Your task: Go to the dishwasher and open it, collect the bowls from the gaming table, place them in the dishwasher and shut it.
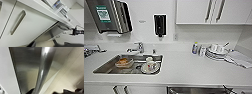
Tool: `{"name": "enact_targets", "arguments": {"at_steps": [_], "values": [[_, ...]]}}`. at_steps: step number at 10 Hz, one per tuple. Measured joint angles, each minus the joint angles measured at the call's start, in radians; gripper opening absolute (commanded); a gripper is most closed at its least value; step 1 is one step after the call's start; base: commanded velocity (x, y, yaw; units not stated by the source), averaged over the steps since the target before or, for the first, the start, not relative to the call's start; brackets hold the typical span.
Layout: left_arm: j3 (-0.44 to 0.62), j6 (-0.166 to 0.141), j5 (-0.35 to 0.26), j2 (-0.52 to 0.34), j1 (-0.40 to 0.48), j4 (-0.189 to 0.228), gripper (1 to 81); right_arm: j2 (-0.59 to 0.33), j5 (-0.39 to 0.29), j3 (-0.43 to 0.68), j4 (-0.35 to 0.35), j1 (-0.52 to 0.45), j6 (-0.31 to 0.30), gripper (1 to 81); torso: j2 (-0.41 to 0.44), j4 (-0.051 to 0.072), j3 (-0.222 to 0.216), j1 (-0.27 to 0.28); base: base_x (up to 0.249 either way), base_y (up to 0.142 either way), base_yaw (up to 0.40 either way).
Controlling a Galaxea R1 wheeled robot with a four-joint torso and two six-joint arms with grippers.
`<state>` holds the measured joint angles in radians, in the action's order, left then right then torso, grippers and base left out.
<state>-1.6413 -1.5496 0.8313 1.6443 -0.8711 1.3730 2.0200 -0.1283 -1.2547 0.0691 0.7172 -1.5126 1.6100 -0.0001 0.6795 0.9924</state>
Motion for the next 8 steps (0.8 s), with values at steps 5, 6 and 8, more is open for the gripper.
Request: {"name": "enact_targets", "arguments": {"at_steps": [5,6,8], "values": [[-0.003,0.0,0.0,0.012,0.0,0.004,81.1,0.047,-0.014,-0.061,-0.024,-0.012,-0.069,81.1,0.0,0.0,0.0,0.0,0.0,0.0,0.0],[-0.003,0.0,0.0,0.016,0.0,0.004,81.1,0.051,-0.014,-0.072,-0.025,-0.013,-0.071,81.1,0.0,0.0,0.0,0.0,0.0,0.0,0.0],[-0.003,0.0,0.0,0.023,0.0,0.01,81.1,0.069,-0.021,-0.097,-0.026,-0.014,-0.075,81.1,0.0,0.0,0.0,0.0,0.0,0.0,0.0]]}}
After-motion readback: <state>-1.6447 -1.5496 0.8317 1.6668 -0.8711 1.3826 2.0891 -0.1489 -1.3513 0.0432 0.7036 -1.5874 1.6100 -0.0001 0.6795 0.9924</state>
